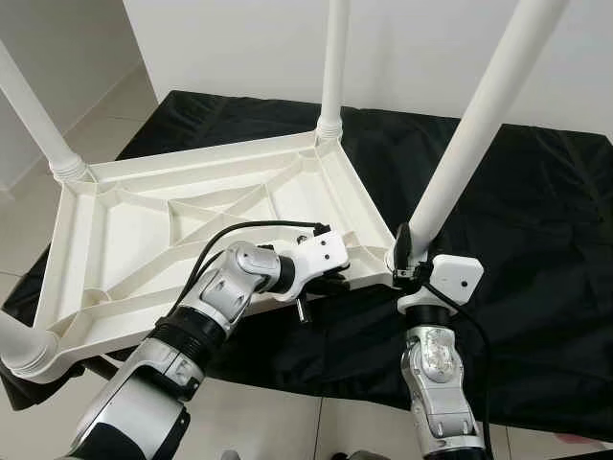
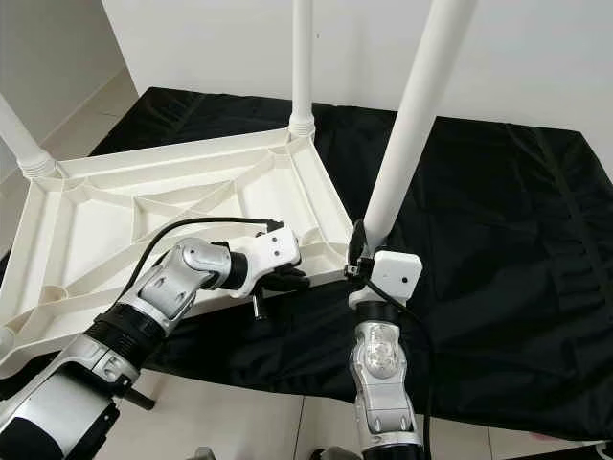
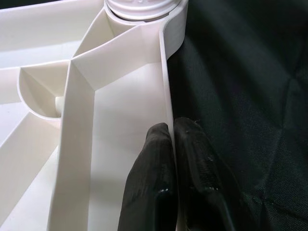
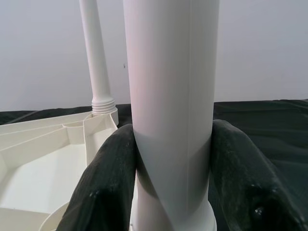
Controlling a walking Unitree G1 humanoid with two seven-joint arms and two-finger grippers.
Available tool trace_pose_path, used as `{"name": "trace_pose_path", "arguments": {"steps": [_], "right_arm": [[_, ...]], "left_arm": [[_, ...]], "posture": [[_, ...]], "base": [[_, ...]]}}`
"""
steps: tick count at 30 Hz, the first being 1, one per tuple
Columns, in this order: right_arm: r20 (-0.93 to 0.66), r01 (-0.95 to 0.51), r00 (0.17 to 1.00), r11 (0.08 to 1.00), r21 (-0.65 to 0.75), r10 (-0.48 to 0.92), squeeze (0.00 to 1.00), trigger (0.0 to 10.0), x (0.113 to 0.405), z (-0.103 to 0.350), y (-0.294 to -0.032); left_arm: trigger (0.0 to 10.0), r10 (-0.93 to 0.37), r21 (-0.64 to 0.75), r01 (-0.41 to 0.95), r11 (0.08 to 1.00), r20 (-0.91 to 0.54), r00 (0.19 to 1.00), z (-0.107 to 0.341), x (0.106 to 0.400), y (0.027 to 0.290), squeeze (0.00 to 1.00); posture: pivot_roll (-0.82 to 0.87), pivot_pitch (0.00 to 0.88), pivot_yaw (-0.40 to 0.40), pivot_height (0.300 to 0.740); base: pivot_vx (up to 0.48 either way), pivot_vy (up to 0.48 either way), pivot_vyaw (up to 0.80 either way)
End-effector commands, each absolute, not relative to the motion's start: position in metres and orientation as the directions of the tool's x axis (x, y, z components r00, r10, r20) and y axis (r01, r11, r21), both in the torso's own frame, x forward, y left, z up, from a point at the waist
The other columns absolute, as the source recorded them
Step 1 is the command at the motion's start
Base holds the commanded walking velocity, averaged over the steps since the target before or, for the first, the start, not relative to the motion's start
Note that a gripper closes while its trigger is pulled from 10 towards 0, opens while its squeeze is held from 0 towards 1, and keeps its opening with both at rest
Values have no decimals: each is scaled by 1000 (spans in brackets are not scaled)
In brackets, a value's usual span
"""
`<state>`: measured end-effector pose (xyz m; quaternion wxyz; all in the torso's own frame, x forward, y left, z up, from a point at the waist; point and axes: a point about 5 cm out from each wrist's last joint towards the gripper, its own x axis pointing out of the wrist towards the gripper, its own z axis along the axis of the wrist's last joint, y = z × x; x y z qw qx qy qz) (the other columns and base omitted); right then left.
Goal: Building children table
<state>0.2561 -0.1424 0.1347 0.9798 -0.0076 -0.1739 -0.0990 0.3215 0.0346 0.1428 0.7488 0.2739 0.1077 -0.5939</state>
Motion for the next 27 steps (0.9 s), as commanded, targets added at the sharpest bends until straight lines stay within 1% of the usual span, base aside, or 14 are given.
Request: {"name": "trace_pose_path", "arguments": {"steps": [1, 17, 27], "right_arm": [[76, 381, 920, 923, 45, -384, 0, 10000, 241, 87, -161], [57, 435, 898, 900, 39, -436, 0, 10000, 247, 89, -164], [79, 421, 904, 907, 20, -421, 0, 10000, 249, 92, -161]], "left_arm": [[10000, -793, 296, 943, 151, -534, 294, 139, 324, 45, 0], [10000, -793, 295, 943, 151, -534, 294, 140, 324, 45, 0], [10000, -792, 292, 943, 158, -533, 298, 139, 324, 46, 0]], "posture": [[-68, 63, 53, 740], [-64, 66, 51, 740], [-61, 69, 46, 740]], "base": [[0, 0, 0], [0, 0, 0], [0, 0, 0]]}}
